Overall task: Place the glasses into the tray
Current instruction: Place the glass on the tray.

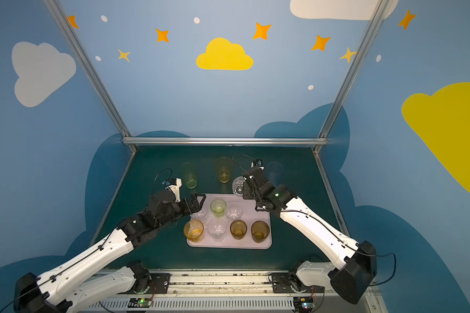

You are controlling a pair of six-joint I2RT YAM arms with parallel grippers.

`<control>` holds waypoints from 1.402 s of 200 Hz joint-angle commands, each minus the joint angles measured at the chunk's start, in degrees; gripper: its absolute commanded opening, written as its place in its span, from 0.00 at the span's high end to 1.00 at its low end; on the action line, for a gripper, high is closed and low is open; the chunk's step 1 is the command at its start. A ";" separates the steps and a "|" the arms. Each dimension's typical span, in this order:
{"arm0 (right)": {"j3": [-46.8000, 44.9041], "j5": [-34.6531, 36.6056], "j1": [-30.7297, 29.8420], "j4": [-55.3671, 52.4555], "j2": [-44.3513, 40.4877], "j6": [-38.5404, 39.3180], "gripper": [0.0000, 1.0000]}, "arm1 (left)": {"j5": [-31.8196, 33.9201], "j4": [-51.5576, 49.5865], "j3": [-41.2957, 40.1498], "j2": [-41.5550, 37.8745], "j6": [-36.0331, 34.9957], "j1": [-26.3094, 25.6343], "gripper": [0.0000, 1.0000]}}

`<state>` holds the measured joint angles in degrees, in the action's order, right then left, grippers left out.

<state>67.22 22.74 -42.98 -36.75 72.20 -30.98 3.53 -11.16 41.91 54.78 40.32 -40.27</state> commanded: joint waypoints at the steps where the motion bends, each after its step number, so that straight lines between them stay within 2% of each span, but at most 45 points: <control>1: -2.82 0.17 1.03 -1.87 -3.02 -0.13 1.00 | 1.60 1.83 1.41 0.48 -1.07 -1.19 0.00; 66: -9.21 -1.25 4.21 -2.45 -5.74 -1.64 1.00 | 1.50 3.34 3.13 5.07 -0.72 -2.43 0.00; 173: -8.86 -5.31 5.45 -0.78 2.24 -1.90 1.00 | 1.16 4.19 3.00 7.63 -0.77 -2.38 0.00; 280: -8.23 -3.51 5.45 -2.79 8.02 -2.76 1.00 | 0.47 3.69 1.62 6.78 -0.06 -0.42 0.00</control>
<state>57.84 18.17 -37.58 -38.83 79.81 -32.71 4.14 -7.92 44.23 62.41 39.90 -41.19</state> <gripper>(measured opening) 0.062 0.996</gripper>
